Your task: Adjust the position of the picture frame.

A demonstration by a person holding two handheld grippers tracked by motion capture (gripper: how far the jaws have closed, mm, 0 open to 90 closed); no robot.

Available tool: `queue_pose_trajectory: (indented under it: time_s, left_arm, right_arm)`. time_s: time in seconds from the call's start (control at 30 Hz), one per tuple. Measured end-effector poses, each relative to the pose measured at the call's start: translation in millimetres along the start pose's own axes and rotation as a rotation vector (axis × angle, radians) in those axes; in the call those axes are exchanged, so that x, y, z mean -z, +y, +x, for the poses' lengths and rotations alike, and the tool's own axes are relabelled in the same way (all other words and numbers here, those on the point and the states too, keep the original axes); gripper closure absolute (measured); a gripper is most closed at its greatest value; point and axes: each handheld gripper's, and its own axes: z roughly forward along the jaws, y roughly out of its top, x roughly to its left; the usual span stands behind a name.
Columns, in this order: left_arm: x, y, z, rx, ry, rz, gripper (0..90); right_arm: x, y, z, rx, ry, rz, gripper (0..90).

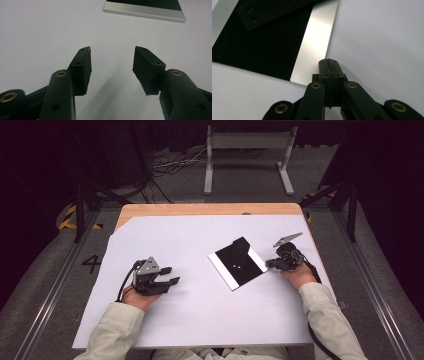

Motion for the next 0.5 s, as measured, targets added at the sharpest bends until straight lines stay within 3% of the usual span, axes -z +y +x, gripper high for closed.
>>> queue_pose_trajectory:
  time_s: [0.27, 0.5]
  left_arm:
    - [-0.3, 0.2, -0.6, 0.001, -0.001, 0.004, 49.2]
    - [-0.8, 0.3, -0.8, 0.0, -0.002, 0.005, 49.3]
  right_arm:
    - [-0.5, -2.5, 26.7, 0.068, 0.059, 0.004, 90.0]
    - [-3.2, 0.1, 57.1, 0.143, 0.082, 0.017, 90.0]
